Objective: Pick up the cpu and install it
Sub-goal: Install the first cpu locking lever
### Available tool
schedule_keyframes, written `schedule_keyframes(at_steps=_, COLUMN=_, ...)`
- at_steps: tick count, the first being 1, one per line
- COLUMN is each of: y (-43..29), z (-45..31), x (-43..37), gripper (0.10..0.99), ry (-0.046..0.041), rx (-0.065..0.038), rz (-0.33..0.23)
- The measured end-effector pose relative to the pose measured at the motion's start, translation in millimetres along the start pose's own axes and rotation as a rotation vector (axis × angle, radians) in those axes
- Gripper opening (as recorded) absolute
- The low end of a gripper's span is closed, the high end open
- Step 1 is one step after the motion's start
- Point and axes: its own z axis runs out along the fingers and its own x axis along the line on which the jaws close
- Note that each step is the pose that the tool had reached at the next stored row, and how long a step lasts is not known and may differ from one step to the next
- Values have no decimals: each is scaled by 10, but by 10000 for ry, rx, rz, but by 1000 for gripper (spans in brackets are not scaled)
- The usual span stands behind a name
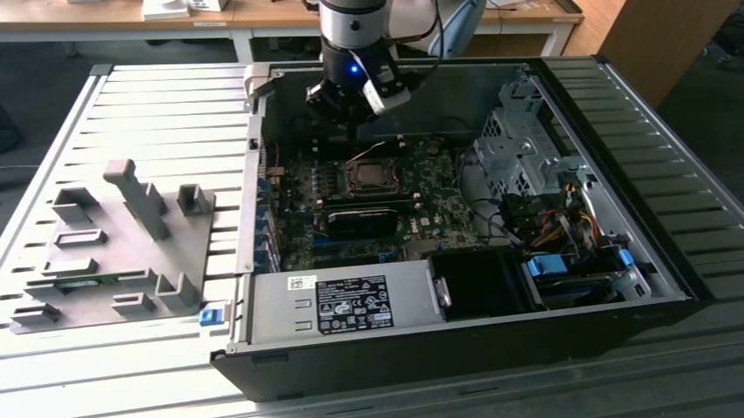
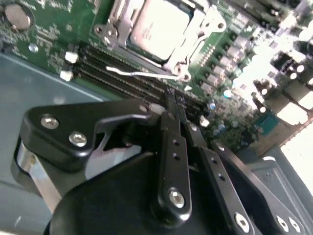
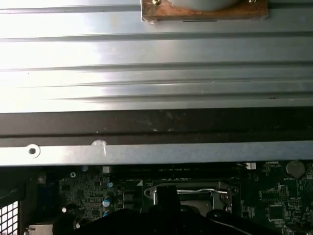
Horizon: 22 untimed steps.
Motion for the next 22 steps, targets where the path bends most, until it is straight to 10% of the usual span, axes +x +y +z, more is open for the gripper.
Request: schedule_keyframes(at_steps=22, y=48, z=230, x=-282, gripper=106, ry=15, rx=92, rz=-214)
